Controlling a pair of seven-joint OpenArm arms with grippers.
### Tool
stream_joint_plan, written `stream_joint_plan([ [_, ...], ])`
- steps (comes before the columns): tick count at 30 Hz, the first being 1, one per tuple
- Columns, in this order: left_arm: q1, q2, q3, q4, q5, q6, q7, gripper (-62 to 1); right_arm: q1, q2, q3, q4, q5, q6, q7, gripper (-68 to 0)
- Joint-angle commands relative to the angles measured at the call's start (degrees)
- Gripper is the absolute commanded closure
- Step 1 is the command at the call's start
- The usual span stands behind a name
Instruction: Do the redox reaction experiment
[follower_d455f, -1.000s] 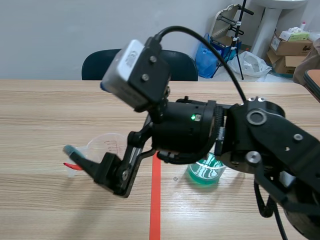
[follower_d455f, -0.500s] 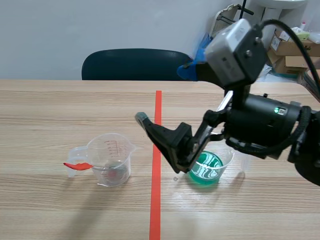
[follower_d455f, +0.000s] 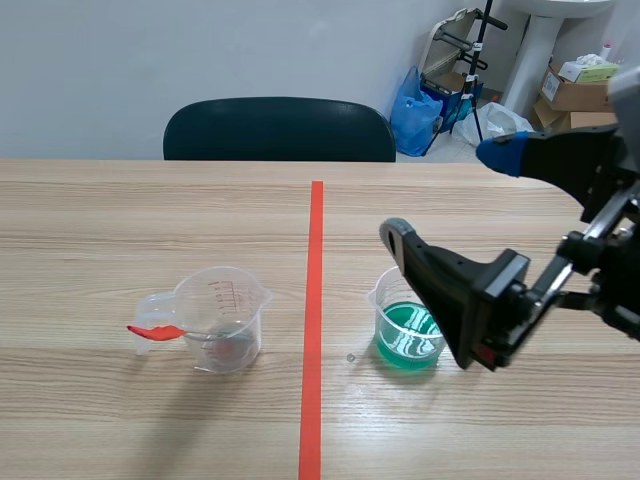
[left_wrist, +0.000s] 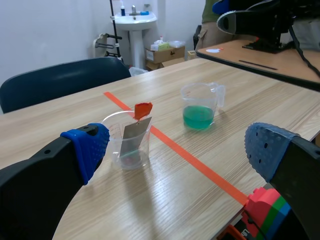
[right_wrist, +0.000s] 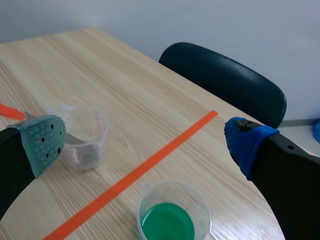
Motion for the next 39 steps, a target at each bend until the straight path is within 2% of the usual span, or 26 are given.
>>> stream_joint_plan([
  [1,0.33,0.68,-0.33,2.58,-0.44,-0.13,0.76,-57.8,-0.85,0.68,1.18,1.33,1.11,-0.02,0.68,-67.9],
  [4,-1.77,0.70,-0.33,4.90,-0.44,-0.13,4.68,-57.8,-3.37,0.68,3.17,1.97,1.64,-0.02,0.81,-67.9],
  [8,-6.40,0.68,-0.33,5.11,-0.46,-0.13,10.19,-57.8,-6.80,0.68,5.16,2.05,7.30,0.00,0.83,-67.9],
  [11,-8.74,0.68,-0.33,5.11,-0.87,-0.09,12.98,-57.8,-8.07,0.68,6.21,2.05,7.45,0.00,1.01,-67.9],
  [15,-9.92,0.68,-0.48,5.09,-3.82,0.55,13.29,-57.8,-8.02,0.70,6.80,2.05,7.43,0.00,0.74,-67.9],
  [22,-12.74,0.17,-1.81,5.11,-3.85,0.48,15.93,-57.8,-7.87,0.68,6.80,2.05,7.34,0.00,0.37,-67.9],
  [28,-11.91,-4.66,-1.46,5.11,-4.35,0.24,15.65,-57.8,-7.87,0.66,6.80,2.05,7.15,0.00,0.35,-67.9],
  [34,-11.39,-11.72,0.39,5.29,-12.96,0.31,15.63,-56.9,-7.87,0.66,6.78,2.05,7.04,0.00,0.37,-67.9],
  [39,-7.91,-14.10,0.44,7.43,-13.88,0.72,15.47,-56.3,-7.87,0.66,6.78,2.05,7.04,0.00,0.37,-67.9],
])
